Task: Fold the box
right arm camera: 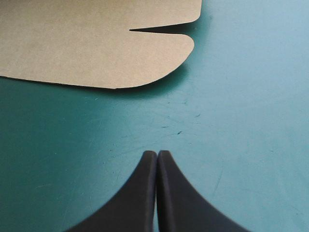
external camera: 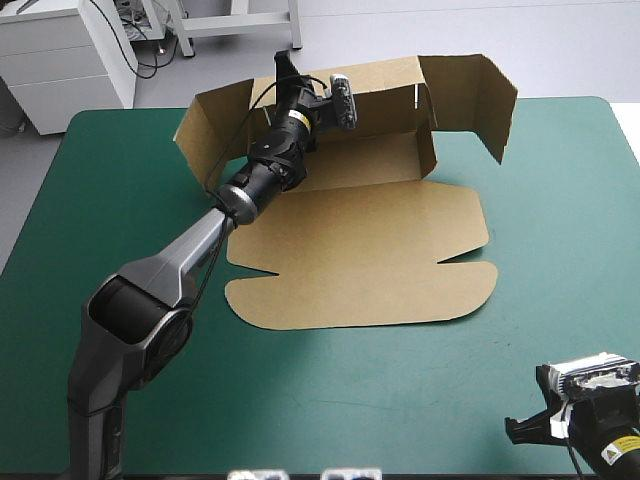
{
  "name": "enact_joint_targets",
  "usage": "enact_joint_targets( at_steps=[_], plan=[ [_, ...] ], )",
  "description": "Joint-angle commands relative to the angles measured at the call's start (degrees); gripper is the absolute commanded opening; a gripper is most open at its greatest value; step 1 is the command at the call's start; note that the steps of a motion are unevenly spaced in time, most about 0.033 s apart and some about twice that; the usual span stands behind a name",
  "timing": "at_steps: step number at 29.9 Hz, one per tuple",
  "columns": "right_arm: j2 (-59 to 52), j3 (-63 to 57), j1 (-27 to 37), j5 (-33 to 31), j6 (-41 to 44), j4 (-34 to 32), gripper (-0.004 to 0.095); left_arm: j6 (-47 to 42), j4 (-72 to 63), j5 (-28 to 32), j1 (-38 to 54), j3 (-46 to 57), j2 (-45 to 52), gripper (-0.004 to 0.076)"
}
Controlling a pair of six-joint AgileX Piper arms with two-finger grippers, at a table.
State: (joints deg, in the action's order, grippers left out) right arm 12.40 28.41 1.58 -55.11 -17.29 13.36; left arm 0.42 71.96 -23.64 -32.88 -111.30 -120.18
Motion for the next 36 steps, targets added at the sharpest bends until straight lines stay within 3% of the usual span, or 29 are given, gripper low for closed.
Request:
enact_joint_targets(
  at_steps=[1,10,16,22,27,36],
  plan=[
    [1.1,1.6,-0.1,3.8,-0.1,0.4,-0.0019,-1.2,1.7,-2.9,-1.2,-2.3,1.7,-0.0008],
    [1.1,1.6,-0.1,4.1,-0.1,0.4,-0.0019,-1.2,1.4,-5.2,-1.9,-2.3,-0.1,-0.0008],
    [2.3,1.6,-0.1,10.3,-0.1,1.3,-0.0019,-1.2,1.4,-5.3,-1.9,-2.3,-0.1,-0.0008],
    [13.1,3.8,-0.1,16.3,-0.5,4.2,-0.0018,-1.2,1.4,-5.7,-1.9,-2.3,-0.1,-0.0008],
    [25.4,14.4,-0.1,21.4,-1.8,5.9,-0.0018,-1.4,1.3,-6.1,-1.9,-2.3,-0.1,-0.0008],
    [49.8,44.3,-0.1,19.3,-3.7,9.8,-0.0018,-2.7,1.2,-6.2,-1.9,-2.3,-0.1,-0.0008]
  ],
)
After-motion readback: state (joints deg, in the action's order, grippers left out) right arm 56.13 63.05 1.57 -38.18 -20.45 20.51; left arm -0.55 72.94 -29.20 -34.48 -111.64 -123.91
